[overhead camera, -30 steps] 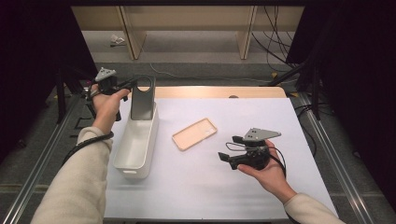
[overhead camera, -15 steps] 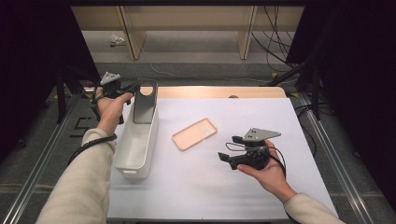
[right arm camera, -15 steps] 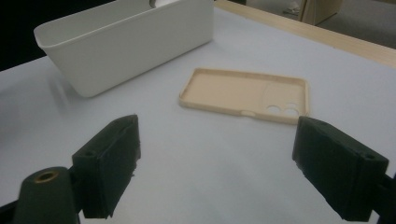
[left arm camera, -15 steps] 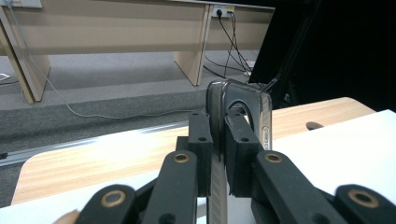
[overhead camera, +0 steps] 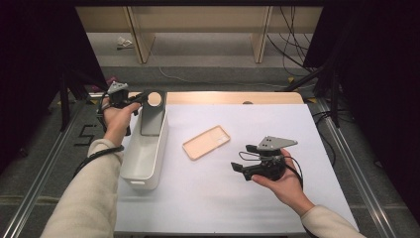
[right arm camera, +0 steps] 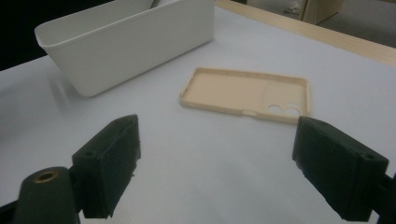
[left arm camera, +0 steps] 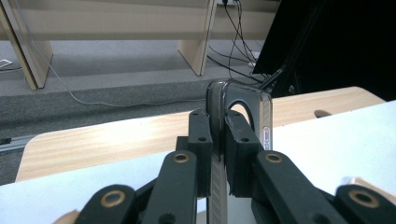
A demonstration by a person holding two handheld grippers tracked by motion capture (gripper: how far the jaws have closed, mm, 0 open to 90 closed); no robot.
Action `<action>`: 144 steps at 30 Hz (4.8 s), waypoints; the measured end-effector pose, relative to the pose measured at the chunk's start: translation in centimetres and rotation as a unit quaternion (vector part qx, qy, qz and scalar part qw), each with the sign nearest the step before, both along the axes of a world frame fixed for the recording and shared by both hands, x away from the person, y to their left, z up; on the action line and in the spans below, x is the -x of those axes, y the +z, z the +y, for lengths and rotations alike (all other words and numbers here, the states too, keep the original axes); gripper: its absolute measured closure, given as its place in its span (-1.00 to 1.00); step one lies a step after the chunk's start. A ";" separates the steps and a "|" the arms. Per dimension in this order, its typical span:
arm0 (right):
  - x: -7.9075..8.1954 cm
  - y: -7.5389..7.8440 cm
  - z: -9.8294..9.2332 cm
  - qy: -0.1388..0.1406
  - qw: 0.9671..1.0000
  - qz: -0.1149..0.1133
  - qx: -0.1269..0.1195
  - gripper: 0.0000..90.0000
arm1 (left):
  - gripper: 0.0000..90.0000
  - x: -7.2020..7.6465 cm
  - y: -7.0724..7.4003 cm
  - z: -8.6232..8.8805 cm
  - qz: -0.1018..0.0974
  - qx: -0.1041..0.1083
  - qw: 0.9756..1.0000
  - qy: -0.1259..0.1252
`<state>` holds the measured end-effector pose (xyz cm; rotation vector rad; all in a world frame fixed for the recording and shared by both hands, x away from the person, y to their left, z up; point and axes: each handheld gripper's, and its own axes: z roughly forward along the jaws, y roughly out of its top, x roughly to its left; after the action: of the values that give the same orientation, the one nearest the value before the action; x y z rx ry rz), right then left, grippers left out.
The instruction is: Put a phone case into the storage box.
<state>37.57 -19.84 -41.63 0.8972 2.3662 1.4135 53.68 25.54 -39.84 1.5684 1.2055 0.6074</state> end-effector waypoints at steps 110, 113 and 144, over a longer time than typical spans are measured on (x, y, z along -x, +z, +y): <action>-0.3 0.0 0.2 -0.009 1.000 0.004 0.004 -0.65 | -1.00 10.7 0.7 -0.8 0.008 -0.064 0.998 -0.010; -0.3 0.0 0.2 -0.010 1.000 0.004 0.004 -0.64 | -0.99 12.2 0.5 -1.7 0.001 -0.060 0.998 -0.024; -1.1 0.1 -0.1 -0.013 1.000 0.007 -0.004 -0.65 | -0.85 18.1 -1.7 -6.7 -0.020 -0.084 0.991 -0.103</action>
<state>38.71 -19.91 -41.53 0.9390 2.3522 1.4121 35.62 18.85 -41.58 1.7885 0.9671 0.6133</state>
